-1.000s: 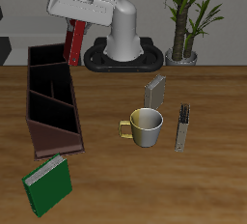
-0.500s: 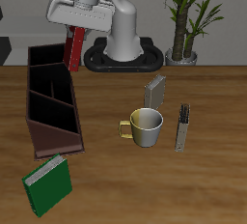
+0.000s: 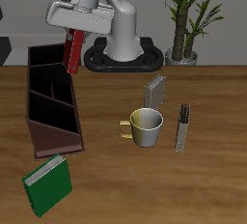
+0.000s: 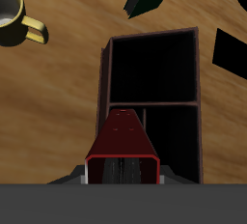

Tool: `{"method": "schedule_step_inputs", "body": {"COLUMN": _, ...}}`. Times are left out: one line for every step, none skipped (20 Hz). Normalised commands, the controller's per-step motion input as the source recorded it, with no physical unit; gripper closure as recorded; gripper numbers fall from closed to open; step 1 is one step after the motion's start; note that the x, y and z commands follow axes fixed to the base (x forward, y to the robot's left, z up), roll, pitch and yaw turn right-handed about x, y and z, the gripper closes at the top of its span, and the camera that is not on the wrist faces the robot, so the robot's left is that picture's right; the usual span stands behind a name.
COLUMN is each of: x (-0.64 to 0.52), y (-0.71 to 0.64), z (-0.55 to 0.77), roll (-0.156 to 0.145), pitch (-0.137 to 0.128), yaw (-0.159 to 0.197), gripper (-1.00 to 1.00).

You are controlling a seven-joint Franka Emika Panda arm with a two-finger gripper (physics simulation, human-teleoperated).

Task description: Place the red book into the right desk caddy's front compartment

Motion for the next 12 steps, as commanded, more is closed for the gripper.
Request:
{"method": "schedule_step_inputs", "body": {"x": 0.05, "y": -0.03, "z": -0.07, "roll": -0.024, "pitch": -0.007, "yaw": -0.003, "gripper": 1.00}}
{"method": "schedule_step_inputs", "body": {"x": 0.03, "y": -0.02, "z": -0.07, "roll": -0.010, "pitch": 0.027, "yaw": -0.044, "gripper": 1.00}}
{"method": "schedule_step_inputs", "body": {"x": 0.04, "y": -0.05, "z": -0.16, "roll": 0.016, "pitch": -0.006, "yaw": 0.056, "gripper": 1.00}}
{"method": "schedule_step_inputs", "body": {"x": 0.01, "y": -0.04, "z": -0.05, "roll": -0.007, "pitch": 0.001, "yaw": 0.005, "gripper": 1.00}}
{"method": "schedule_step_inputs", "body": {"x": -0.02, "y": -0.17, "z": -0.13, "roll": -0.033, "pitch": 0.007, "yaw": -0.015, "gripper": 1.00}}
{"method": "schedule_step_inputs", "body": {"x": -0.01, "y": -0.14, "z": -0.04, "roll": -0.011, "pitch": 0.011, "yaw": -0.027, "gripper": 1.00}}
{"method": "schedule_step_inputs", "body": {"x": -0.03, "y": -0.15, "z": -0.06, "roll": -0.050, "pitch": -0.004, "yaw": -0.039, "gripper": 1.00}}
{"method": "schedule_step_inputs", "body": {"x": 0.01, "y": -0.07, "z": -0.03, "roll": -0.010, "pitch": -0.007, "yaw": 0.010, "gripper": 1.00}}
{"method": "schedule_step_inputs", "body": {"x": 0.00, "y": -0.08, "z": -0.02, "roll": -0.026, "pitch": -0.002, "yaw": -0.038, "gripper": 1.00}}
{"method": "schedule_step_inputs", "body": {"x": 0.04, "y": -0.14, "z": -0.08, "roll": -0.019, "pitch": 0.013, "yaw": -0.058, "gripper": 1.00}}
{"method": "schedule_step_inputs", "body": {"x": 0.06, "y": -0.08, "z": -0.13, "roll": -0.034, "pitch": 0.016, "yaw": 0.015, "gripper": 1.00}}
{"method": "schedule_step_inputs", "body": {"x": 0.10, "y": -0.01, "z": -0.28, "roll": 0.032, "pitch": 0.061, "yaw": -0.061, "gripper": 1.00}}
